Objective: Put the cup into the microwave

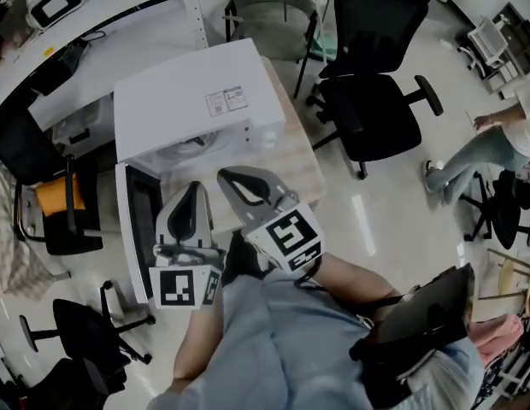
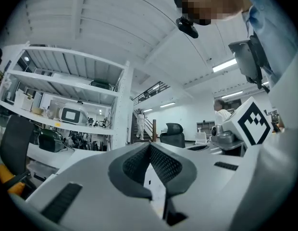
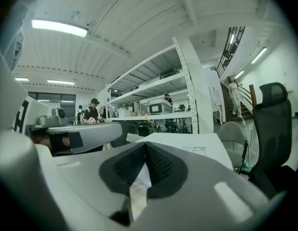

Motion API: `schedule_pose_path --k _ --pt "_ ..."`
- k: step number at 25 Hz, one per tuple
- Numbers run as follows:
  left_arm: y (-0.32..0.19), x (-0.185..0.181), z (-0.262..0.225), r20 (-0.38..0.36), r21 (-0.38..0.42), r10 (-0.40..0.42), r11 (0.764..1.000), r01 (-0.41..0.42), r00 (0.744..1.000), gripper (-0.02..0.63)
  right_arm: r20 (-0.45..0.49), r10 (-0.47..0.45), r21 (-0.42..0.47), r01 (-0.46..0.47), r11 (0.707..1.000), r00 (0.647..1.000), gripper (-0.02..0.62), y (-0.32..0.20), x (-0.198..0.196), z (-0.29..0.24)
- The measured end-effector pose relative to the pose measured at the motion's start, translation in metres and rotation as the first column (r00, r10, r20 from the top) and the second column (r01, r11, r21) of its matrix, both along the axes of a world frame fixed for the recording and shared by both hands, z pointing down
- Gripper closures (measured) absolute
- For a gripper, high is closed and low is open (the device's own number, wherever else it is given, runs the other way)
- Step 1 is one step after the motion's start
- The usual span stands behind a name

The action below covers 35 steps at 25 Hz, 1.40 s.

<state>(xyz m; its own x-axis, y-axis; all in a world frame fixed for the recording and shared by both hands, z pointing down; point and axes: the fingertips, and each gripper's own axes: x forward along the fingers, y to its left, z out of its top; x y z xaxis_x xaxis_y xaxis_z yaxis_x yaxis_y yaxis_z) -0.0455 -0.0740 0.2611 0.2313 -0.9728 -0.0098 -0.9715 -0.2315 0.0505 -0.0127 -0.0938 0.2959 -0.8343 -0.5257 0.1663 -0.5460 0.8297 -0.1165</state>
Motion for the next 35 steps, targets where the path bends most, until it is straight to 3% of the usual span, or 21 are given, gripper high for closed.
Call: schedule_pose_path --k 5,35 --pt "0.006 0.001 -0.018 0.03 0.046 -0.017 0.999 0.016 0.999 0.601 0.006 0.007 0.08 -0.008 0.997 1.0 0.594 0.008 0.008 -0.02" --pt "0.025 -0.005 -0.031 0.06 0.064 -0.04 0.997 0.036 0.997 0.601 0.01 -0.057 0.123 0.055 0.991 0.998 0.595 0.03 -0.004 -0.028"
